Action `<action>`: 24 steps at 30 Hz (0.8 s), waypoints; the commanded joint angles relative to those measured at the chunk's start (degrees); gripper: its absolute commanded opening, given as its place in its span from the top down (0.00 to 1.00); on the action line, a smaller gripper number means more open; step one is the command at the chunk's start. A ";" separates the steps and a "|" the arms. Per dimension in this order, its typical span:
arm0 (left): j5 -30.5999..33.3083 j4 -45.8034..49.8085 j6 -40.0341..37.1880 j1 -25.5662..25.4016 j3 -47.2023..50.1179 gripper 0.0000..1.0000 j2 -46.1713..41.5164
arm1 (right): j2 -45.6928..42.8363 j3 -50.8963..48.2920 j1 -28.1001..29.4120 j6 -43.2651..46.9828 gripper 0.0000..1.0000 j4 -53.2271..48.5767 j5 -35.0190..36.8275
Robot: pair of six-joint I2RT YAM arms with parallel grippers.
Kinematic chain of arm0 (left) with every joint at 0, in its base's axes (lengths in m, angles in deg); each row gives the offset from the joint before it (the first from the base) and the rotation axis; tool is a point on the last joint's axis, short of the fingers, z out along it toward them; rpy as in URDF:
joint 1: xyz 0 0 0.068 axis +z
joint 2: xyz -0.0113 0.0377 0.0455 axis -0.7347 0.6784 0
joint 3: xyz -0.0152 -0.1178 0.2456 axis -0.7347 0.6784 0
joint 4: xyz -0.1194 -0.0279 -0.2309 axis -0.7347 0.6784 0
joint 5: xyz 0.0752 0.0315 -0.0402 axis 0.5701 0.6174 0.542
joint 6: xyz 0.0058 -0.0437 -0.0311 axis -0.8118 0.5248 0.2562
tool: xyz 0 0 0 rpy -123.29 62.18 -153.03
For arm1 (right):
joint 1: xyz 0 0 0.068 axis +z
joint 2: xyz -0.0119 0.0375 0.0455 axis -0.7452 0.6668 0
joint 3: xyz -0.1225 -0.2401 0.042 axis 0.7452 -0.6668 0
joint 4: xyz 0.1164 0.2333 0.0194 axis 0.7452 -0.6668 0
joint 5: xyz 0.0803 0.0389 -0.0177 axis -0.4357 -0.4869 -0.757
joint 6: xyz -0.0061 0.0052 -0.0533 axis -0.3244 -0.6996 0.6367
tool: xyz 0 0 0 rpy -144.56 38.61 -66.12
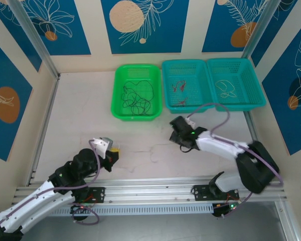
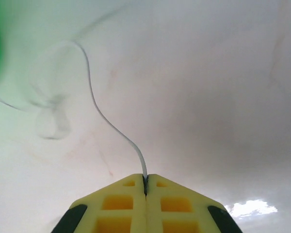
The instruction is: Untangle the cables
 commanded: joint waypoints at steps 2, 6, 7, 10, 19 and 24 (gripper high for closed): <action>7.51 4.75 3.26 0.25 -1.34 1.00 -1.43 | -16.93 -2.44 -12.05 -0.43 1.00 4.10 -7.03; 7.85 2.82 4.44 0.25 -0.31 1.00 -2.13 | -24.19 -0.29 -26.55 -0.02 1.00 4.71 -17.10; 7.99 2.36 4.54 0.24 -0.14 1.00 -2.15 | -24.47 1.15 -32.65 -0.32 1.00 4.65 -21.20; 8.48 2.40 4.27 0.27 -0.25 1.00 -2.00 | -22.73 3.99 -46.40 -4.08 1.00 7.07 -33.16; 9.76 3.48 4.67 0.37 0.31 1.00 -3.05 | -6.48 18.64 -58.56 -5.97 1.00 14.52 -40.92; 9.00 3.22 4.73 0.43 0.49 1.00 -3.24 | 2.85 26.35 -58.58 -6.16 1.00 14.49 -36.82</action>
